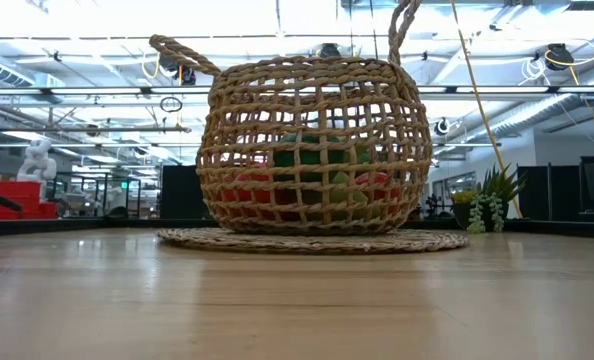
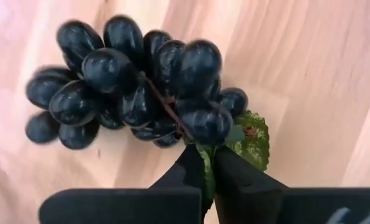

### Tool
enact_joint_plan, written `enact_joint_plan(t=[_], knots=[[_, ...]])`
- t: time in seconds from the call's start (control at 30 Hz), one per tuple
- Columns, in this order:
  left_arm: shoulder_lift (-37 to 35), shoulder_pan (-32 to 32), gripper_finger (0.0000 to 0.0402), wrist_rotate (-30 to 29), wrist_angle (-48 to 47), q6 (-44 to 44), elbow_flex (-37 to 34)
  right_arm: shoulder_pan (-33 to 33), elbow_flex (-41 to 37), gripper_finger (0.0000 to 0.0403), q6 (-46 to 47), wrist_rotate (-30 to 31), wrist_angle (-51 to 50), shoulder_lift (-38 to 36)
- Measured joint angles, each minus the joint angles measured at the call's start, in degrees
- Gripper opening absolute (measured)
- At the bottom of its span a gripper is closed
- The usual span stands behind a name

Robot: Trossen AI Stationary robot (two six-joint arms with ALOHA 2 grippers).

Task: Build produce basket
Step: Put the grapes into the basket

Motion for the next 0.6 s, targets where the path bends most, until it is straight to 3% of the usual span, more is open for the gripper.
enact_joint_plan(t=[0.2, 0.43, 0.6], knots=[[-3.18, 2.91, 0.0008, -6.99, -0.13, 7.49, 2.35, -0.02, 0.0, 0.0393, -0.2, 0.09, -0.03, -0.02], [-9.03, 5.21, 0.0013, -20.95, 0.13, 19.11, 4.82, 0.01, 0.0, 0.0393, -0.2, 0.09, -0.09, -0.02], [-12.79, 6.94, 0.0006, -30.87, 1.55, 32.15, 6.38, -0.02, 0.0, 0.0393, -0.2, 0.09, -0.09, -0.02]])
